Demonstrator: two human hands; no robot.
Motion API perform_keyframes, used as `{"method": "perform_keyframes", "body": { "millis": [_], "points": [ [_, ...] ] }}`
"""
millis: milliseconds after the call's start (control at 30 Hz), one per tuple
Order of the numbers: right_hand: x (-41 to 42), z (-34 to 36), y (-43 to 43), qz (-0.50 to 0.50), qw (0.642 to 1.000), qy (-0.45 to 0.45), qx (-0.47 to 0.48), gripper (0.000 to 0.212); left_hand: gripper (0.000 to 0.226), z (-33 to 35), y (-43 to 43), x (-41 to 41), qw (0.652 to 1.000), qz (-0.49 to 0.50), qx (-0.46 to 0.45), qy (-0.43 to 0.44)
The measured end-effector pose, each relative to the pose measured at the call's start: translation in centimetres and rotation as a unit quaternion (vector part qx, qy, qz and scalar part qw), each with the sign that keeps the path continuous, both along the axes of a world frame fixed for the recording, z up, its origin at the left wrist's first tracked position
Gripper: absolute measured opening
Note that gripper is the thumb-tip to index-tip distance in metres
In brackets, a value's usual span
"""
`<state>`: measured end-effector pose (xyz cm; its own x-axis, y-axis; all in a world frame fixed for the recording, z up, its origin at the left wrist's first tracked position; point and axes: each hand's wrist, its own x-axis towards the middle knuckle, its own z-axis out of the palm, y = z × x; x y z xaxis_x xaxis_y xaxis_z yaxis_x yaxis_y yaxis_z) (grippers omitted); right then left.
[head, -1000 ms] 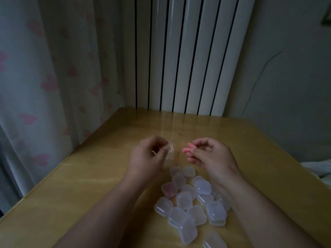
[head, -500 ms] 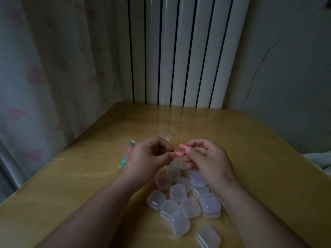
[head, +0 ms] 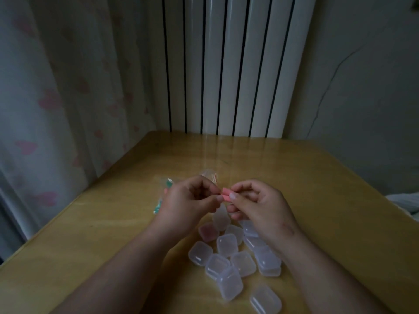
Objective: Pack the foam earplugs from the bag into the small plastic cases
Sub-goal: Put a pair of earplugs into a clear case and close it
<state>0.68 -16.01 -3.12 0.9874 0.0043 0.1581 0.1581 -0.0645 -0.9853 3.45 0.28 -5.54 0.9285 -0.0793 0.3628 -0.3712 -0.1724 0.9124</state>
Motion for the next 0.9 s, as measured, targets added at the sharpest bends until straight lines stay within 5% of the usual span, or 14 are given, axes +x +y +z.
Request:
{"method": "perform_keyframes", "body": {
  "millis": [133, 200, 367, 500, 600, 733, 900],
  "points": [
    [0.1, 0.1, -0.1, -0.017, 1.000, 0.000, 0.009, 0.011, 0.014, -0.1, -0.1, 0.0, 1.000, 0.012, 0.018, 0.007],
    [0.3, 0.1, -0.4, -0.042, 0.999, -0.011, 0.006, 0.009, 0.016, -0.1, -0.1, 0.0, 0.994, 0.048, 0.102, -0.007],
    [0.7, -0.4, -0.9, -0.062, 0.998, -0.014, -0.003, 0.008, 0.018, 0.0, -0.5, -0.5, 0.913, 0.074, 0.398, -0.045],
    [0.8, -0.3, -0.9, -0.076, 0.997, -0.010, -0.025, 0.011, 0.031, 0.3, -0.9, -0.7, 0.879, 0.046, 0.474, 0.002],
    [0.8, -0.3, -1.0, -0.081, 0.996, -0.011, -0.037, 0.013, 0.018, 0.5, -0.9, -1.1, 0.914, 0.030, 0.403, 0.024],
    [0.9, -0.3, -1.3, -0.094, 0.994, -0.036, -0.047, 0.014, 0.029, 0.7, -0.4, -1.1, 0.986, 0.007, 0.154, 0.062],
    [0.9, -0.6, -1.2, -0.075, 0.994, -0.045, -0.061, 0.023, 0.039, 0.5, 0.0, -0.9, 0.994, -0.061, -0.007, 0.091]
  ]
}}
